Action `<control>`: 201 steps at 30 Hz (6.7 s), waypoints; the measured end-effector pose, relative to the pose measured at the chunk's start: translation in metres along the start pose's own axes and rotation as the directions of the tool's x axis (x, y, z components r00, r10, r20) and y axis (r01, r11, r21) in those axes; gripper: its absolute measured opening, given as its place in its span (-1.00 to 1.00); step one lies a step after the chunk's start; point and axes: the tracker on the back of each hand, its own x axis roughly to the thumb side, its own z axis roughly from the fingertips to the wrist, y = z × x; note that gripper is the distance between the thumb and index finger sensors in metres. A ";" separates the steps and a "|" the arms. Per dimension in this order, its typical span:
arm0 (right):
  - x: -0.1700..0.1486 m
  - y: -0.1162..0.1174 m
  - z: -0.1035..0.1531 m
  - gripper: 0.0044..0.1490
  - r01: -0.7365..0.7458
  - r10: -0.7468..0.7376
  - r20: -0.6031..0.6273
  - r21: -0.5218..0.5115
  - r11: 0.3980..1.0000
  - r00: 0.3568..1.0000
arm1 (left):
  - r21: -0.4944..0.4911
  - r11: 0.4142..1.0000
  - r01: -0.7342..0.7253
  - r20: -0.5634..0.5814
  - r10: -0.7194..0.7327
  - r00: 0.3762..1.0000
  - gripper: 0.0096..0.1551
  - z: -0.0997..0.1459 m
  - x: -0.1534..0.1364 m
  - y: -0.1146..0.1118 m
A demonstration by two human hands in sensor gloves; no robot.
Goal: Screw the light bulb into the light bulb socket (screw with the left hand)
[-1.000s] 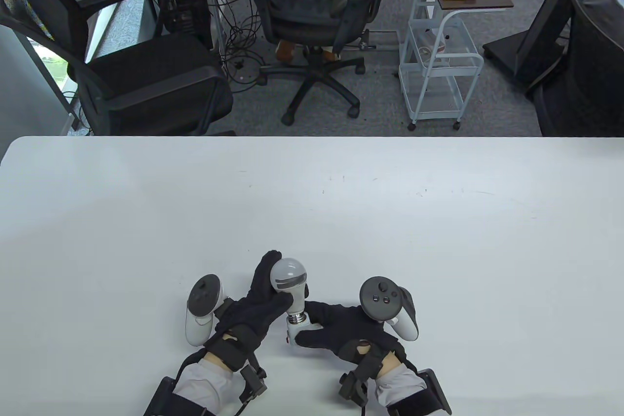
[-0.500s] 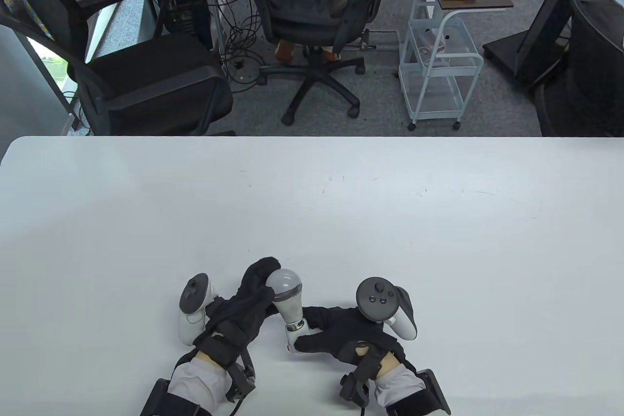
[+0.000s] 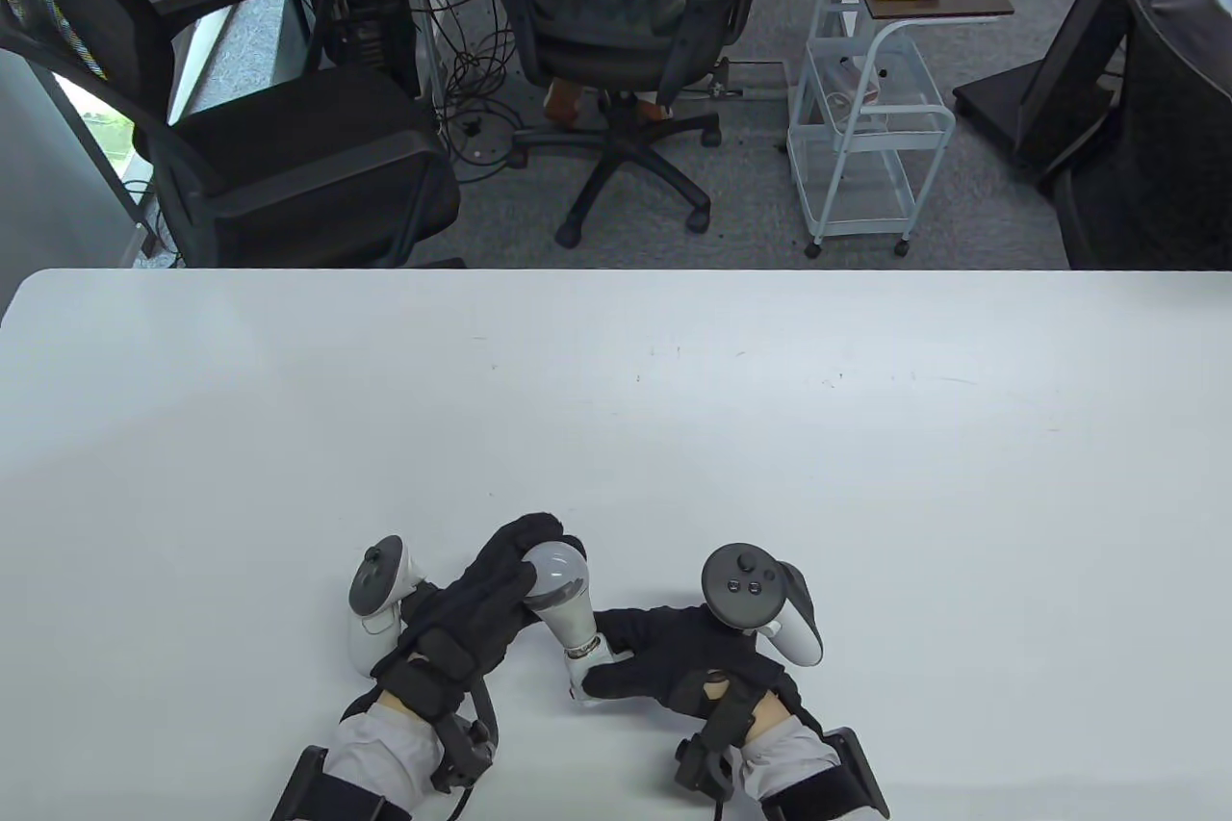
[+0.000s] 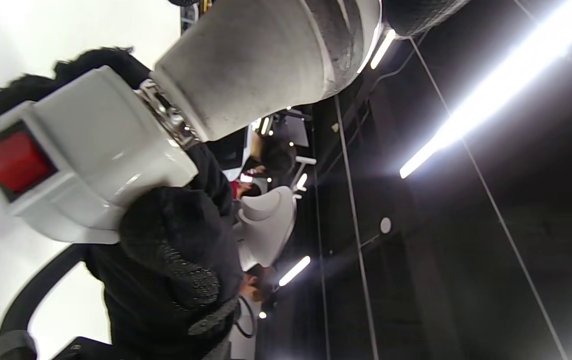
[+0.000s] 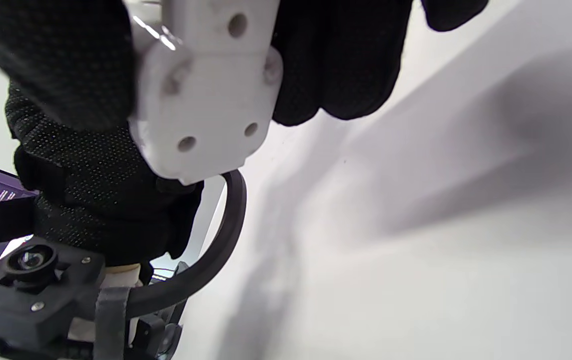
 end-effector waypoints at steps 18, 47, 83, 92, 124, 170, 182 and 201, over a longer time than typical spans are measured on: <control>-0.002 -0.003 0.002 -0.18 0.006 -0.006 0.001 0.004 1.000 1.000 | 0.014 0.999 0.039 -0.021 -0.039 0.999 -0.07 0.000 0.001 -0.005; -0.003 -0.004 0.002 -0.19 -0.037 0.037 -0.026 -0.011 0.999 0.999 | -0.014 0.999 -0.030 0.017 0.030 0.999 -0.16 0.000 -0.003 -0.002; -0.006 -0.005 0.002 -0.20 -0.059 0.058 -0.041 -0.025 0.998 0.997 | 0.049 0.995 0.081 -0.034 -0.080 0.996 -0.20 0.003 -0.002 0.001; -0.008 -0.005 0.002 -0.19 -0.057 0.056 -0.041 -0.028 0.998 0.998 | 0.015 0.999 0.037 -0.028 -0.036 0.999 -0.16 0.002 -0.003 0.001; -0.012 -0.006 0.000 -0.19 -0.018 0.018 -0.026 -0.009 1.000 0.999 | -0.026 1.000 0.005 -0.008 -0.005 1.000 -0.13 0.001 -0.003 -0.001; -0.013 -0.003 0.000 -0.20 0.012 -0.012 -0.026 0.025 1.000 1.000 | 0.057 0.993 0.108 -0.032 -0.106 0.994 -0.22 0.003 0.002 0.000; -0.014 -0.003 0.000 -0.20 0.047 -0.046 -0.021 0.026 0.999 0.999 | 0.008 1.000 0.025 -0.010 -0.025 1.000 -0.21 0.002 -0.001 0.001; -0.002 -0.004 0.003 -0.21 -0.036 0.038 0.040 -0.054 0.998 0.998 | 0.035 0.995 0.092 0.016 -0.093 0.996 -0.15 0.002 0.005 0.001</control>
